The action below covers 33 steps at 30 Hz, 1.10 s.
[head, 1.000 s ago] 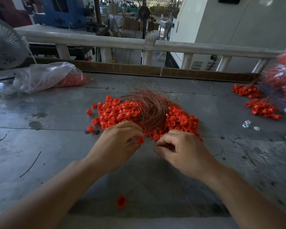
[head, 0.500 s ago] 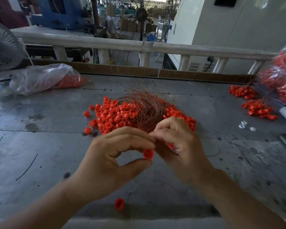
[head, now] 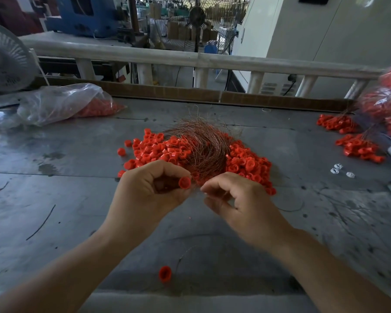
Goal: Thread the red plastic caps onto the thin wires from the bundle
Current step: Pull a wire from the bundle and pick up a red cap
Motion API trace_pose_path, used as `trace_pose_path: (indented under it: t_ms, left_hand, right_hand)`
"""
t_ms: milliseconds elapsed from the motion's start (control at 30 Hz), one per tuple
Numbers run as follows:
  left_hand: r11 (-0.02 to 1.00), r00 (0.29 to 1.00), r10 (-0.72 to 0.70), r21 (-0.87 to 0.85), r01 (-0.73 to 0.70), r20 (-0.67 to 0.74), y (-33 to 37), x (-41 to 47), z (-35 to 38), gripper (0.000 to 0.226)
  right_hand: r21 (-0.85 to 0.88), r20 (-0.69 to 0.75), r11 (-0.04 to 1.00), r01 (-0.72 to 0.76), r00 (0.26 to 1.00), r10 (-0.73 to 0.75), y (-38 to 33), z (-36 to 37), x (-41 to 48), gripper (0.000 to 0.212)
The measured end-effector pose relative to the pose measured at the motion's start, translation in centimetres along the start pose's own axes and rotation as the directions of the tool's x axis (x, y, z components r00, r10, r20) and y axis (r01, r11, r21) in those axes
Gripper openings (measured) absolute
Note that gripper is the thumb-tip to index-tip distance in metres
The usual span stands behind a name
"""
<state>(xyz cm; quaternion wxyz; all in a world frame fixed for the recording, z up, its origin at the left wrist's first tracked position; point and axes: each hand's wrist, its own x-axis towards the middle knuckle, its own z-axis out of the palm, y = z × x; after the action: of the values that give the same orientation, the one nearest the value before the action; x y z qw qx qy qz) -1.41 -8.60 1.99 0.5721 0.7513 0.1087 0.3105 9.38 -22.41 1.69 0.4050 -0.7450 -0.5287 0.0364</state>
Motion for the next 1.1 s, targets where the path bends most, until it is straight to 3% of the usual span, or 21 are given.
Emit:
trace_pose_path:
  t_ms: [100,233,333,400,500,633,833,1033,1100]
  left_hand:
    - [0.997,0.998,-0.066,0.034,0.066,-0.004,-0.4,0.2,-0.4,0.028]
    - [0.993,0.994,-0.11,0.04,0.112,-0.027,-0.2,0.4,-0.7,0.031]
    - [0.988,0.989,-0.144,0.051,0.145,-0.019,0.1,0.8,-1.0,0.008]
    - [0.976,0.983,-0.179,0.133,0.173,0.04,0.3,1.0,-2.2,0.023]
    - [0.946,0.948,-0.263,0.238,0.218,0.176,0.9,1.3,-4.0,0.013]
    - [0.934,0.954,-0.261,0.287,0.211,0.15,1.0,1.5,-4.0,0.011]
    - [0.929,0.956,-0.26,0.307,0.209,0.134,0.7,1.3,-3.6,0.01]
    - [0.931,0.957,-0.26,0.298,0.212,0.13,0.5,1.3,-3.6,0.01]
    - [0.931,0.954,-0.262,0.297,0.212,0.143,0.6,1.3,-3.5,0.01]
  right_hand:
    - [0.039,0.005,0.993,-0.113,0.994,0.113,0.6,-0.4,0.2,0.008]
    - [0.069,0.066,0.986,-0.15,0.987,0.146,0.6,-0.9,0.3,0.015]
    - [-0.001,0.18,0.995,-0.102,0.979,0.1,0.2,-0.5,-0.1,0.005]
    - [-0.05,0.216,0.997,-0.056,0.974,0.066,0.0,-0.3,-0.3,0.003]
    - [-0.101,0.275,0.993,-0.061,0.958,0.087,-0.1,-0.4,-0.3,0.007]
    - [-0.262,0.365,0.964,-0.047,0.92,0.144,-0.3,-0.4,-0.4,0.014]
    - [-0.358,0.365,0.933,-0.044,0.913,0.184,-1.2,-0.1,-0.6,0.013]
    - [-0.465,0.391,0.882,0.081,0.912,0.122,-1.8,0.5,-1.0,0.012]
    - [-0.444,0.37,0.895,0.039,0.918,0.144,-1.6,0.3,-1.0,0.014]
